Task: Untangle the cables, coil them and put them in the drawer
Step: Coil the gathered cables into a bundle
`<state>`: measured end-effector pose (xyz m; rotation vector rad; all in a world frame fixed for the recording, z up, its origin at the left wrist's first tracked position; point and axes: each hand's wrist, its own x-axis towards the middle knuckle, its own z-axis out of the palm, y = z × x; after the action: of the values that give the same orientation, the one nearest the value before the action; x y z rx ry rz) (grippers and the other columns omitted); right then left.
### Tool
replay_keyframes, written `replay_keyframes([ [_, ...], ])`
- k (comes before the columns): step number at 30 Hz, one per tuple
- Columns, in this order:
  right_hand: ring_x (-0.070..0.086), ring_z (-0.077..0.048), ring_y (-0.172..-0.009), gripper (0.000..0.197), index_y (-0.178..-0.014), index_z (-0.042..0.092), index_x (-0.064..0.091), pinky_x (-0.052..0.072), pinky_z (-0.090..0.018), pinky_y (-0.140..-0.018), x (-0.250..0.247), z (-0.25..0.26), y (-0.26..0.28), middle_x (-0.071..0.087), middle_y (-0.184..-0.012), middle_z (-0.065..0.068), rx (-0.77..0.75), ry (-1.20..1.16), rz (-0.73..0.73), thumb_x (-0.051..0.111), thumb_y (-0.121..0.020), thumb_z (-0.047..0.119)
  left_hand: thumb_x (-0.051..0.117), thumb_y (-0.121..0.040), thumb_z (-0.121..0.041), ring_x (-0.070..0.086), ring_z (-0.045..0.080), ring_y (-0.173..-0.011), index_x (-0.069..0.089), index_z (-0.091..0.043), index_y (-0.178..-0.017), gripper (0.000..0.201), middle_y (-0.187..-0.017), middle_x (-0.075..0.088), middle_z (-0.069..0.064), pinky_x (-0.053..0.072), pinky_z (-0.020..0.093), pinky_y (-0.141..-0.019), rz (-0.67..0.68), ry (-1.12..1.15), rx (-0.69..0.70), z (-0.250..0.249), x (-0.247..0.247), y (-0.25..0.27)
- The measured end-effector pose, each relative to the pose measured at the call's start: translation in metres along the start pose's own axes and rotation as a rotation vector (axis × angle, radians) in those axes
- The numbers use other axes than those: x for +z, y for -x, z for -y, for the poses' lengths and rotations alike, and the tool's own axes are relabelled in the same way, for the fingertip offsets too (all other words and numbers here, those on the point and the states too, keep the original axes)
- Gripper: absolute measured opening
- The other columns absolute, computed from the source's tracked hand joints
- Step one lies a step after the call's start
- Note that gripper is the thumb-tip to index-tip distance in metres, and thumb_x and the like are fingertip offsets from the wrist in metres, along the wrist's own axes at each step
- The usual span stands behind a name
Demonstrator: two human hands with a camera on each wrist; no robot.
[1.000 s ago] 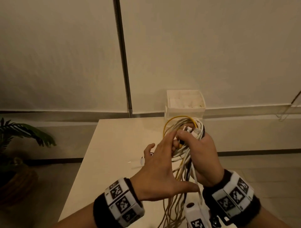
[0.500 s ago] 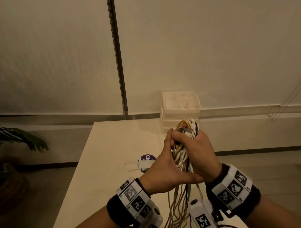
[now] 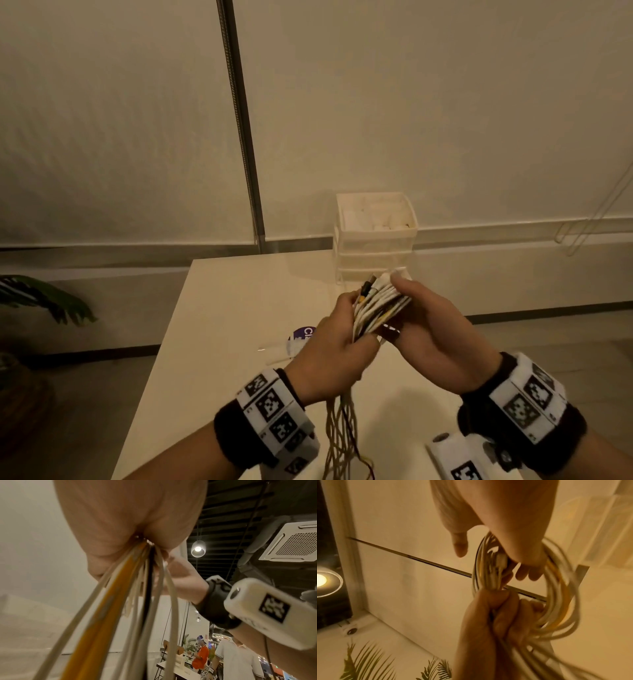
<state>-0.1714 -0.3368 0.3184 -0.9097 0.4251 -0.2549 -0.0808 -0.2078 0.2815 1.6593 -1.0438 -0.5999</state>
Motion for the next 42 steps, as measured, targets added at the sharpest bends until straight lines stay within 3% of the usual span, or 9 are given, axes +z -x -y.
replay_keyframes([
  [4, 0.046, -0.034, -0.13, 0.063, -0.131, -0.009, 0.049, 0.024, -0.051, -0.118, -0.027, 0.002, 0.027, 0.048, -0.14, -0.026, 0.108, -0.068, 0.21, 0.069, -0.075, 0.013, 0.05, -0.083, -0.026, 0.053, 0.002, -0.057, 0.055, -0.02, -0.096, 0.015, -0.076, 0.061, -0.007, 0.049, 0.032, -0.057, 0.065, -0.122, 0.059, -0.001, -0.016, 0.004],
  [9, 0.066, -0.01, -0.108, 0.049, -0.112, 0.022, 0.072, 0.043, -0.038, -0.108, -0.029, 0.007, 0.065, 0.073, -0.11, 0.003, 0.164, 0.596, 0.155, 0.084, -0.065, 0.013, 0.055, -0.088, -0.029, 0.054, 0.002, -0.066, 0.06, -0.019, -0.092, 0.011, -0.077, 0.061, -0.011, 0.046, 0.027, -0.065, 0.122, -0.158, 0.108, -0.003, -0.029, 0.005],
  [12, 0.064, -0.001, -0.084, 0.011, -0.087, 0.041, 0.065, 0.054, -0.024, -0.079, -0.017, 0.024, 0.079, 0.069, -0.089, 0.02, -0.334, 1.443, -0.044, 0.07, -0.079, 0.035, 0.057, -0.088, -0.029, 0.058, 0.004, -0.074, 0.06, -0.02, -0.095, 0.012, -0.083, 0.064, -0.01, 0.05, 0.032, -0.073, 0.198, -0.187, 0.097, -0.008, -0.034, 0.002],
  [16, 0.044, -0.007, -0.117, 0.069, -0.133, 0.029, 0.038, 0.043, -0.023, -0.099, 0.012, 0.027, 0.041, 0.045, -0.129, 0.012, -0.654, 1.778, 0.203, 0.067, -0.071, 0.04, 0.06, -0.088, -0.013, 0.058, -0.004, -0.065, 0.059, -0.02, -0.096, 0.011, -0.074, 0.059, -0.016, 0.052, 0.025, -0.068, 0.355, -0.226, 0.071, -0.031, -0.035, -0.01],
  [23, 0.064, -0.013, -0.089, 0.048, -0.116, 0.024, 0.054, 0.057, -0.039, -0.081, 0.035, 0.03, -0.011, 0.066, -0.104, 0.005, -0.179, 1.734, 0.402, 0.072, -0.071, 0.028, 0.062, -0.086, 0.0, 0.064, 0.007, -0.057, 0.065, -0.004, -0.107, 0.022, -0.089, 0.07, 0.019, 0.056, 0.021, -0.057, 0.457, -0.366, -0.029, -0.055, -0.068, -0.023],
  [28, 0.065, -0.014, -0.084, 0.053, -0.113, 0.025, 0.06, 0.057, -0.04, -0.078, 0.044, 0.012, -0.02, 0.069, -0.098, 0.004, -0.232, 1.626, 0.346, 0.073, -0.064, 0.04, 0.064, -0.085, -0.001, 0.064, 0.023, -0.058, 0.067, -0.011, -0.1, 0.018, -0.087, 0.07, 0.021, 0.058, 0.033, -0.057, 0.435, -0.34, -0.087, -0.049, -0.079, -0.019],
  [34, 0.068, -0.017, -0.061, 0.028, -0.094, 0.018, 0.066, 0.06, -0.036, -0.06, 0.054, 0.027, -0.016, 0.071, -0.076, -0.001, -0.38, 1.344, 0.192, 0.068, -0.069, 0.005, 0.073, -0.077, 0.003, 0.063, 0.015, -0.065, 0.066, -0.006, -0.09, 0.017, -0.076, 0.065, 0.009, 0.053, 0.03, -0.063, 0.126, -0.134, -0.004, -0.043, -0.095, -0.009],
  [38, 0.059, -0.018, -0.046, 0.014, -0.075, 0.009, 0.064, 0.054, -0.035, -0.047, 0.058, 0.033, -0.015, 0.062, -0.057, -0.007, -0.4, 1.161, 0.123, 0.061, -0.074, -0.005, 0.076, -0.073, 0.003, 0.069, 0.039, -0.085, 0.063, -0.005, -0.086, 0.02, -0.079, 0.065, 0.011, 0.058, 0.048, -0.08, -0.037, 0.118, -0.004, -0.016, -0.08, 0.004],
  [42, 0.049, -0.023, -0.041, 0.016, -0.068, 0.001, 0.056, 0.044, -0.028, -0.042, 0.055, 0.033, -0.021, 0.05, -0.051, -0.014, -0.345, 0.938, 0.07, 0.054, -0.075, -0.013, 0.067, -0.085, -0.001, 0.071, 0.039, -0.08, 0.059, -0.007, -0.085, 0.01, -0.067, 0.061, 0.01, 0.059, 0.037, -0.065, -0.162, 0.542, -0.071, -0.01, -0.057, 0.006],
])
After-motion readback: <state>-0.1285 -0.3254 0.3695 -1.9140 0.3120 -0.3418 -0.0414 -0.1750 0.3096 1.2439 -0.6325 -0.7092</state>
